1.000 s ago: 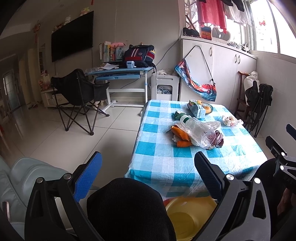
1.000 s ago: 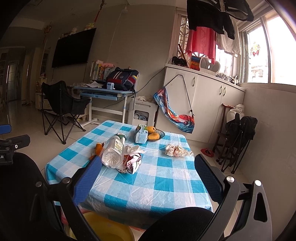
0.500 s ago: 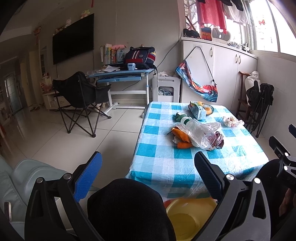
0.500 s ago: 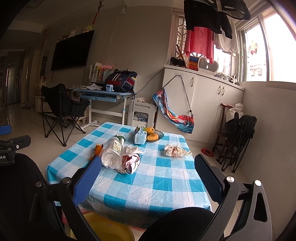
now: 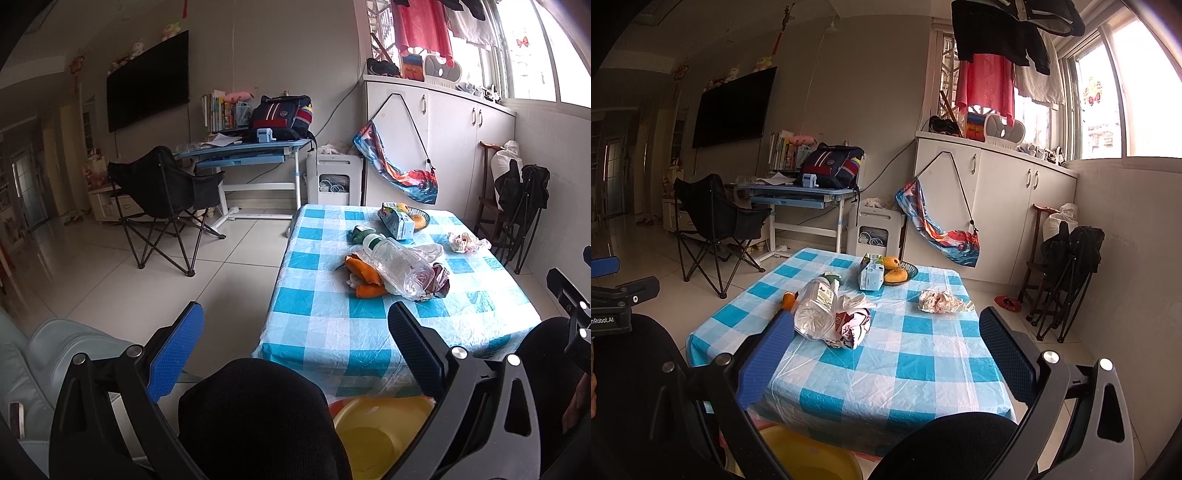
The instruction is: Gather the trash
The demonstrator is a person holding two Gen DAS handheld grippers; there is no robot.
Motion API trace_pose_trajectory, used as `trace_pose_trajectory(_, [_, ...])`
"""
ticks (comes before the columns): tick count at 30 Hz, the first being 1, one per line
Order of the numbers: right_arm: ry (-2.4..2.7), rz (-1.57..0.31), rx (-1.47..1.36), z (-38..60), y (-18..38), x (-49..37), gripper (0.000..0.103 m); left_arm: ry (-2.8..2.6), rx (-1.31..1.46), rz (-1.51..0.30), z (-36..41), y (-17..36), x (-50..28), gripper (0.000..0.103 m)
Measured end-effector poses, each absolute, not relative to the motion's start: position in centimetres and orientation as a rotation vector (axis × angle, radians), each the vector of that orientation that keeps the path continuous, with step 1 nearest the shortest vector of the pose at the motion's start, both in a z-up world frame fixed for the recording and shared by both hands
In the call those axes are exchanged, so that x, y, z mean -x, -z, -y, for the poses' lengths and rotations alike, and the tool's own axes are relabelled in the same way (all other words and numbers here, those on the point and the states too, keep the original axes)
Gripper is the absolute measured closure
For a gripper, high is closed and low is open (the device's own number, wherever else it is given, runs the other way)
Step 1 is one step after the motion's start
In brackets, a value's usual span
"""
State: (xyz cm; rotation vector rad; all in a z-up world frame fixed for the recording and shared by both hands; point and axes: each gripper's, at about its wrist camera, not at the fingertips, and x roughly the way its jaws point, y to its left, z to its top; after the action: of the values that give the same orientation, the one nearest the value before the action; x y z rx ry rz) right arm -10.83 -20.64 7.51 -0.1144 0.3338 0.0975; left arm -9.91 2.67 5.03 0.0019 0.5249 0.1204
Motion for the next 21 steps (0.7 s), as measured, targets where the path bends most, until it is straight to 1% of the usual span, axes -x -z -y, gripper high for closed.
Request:
trace_pose_trajectory(16, [-0.11, -0.334, 0.135, 20.0, -7.0, 11.1, 0.007, -0.115, -0.003, -0.532, -2.8, -5.1, 9.7, 0.006])
trace_pose_trajectory(21, [-0.238, -0.379, 0.121, 19.4, -7.3, 9.5, 0.007, -0.102, 0.012, -0.575, -3.6, -5.3, 8.4, 0.006])
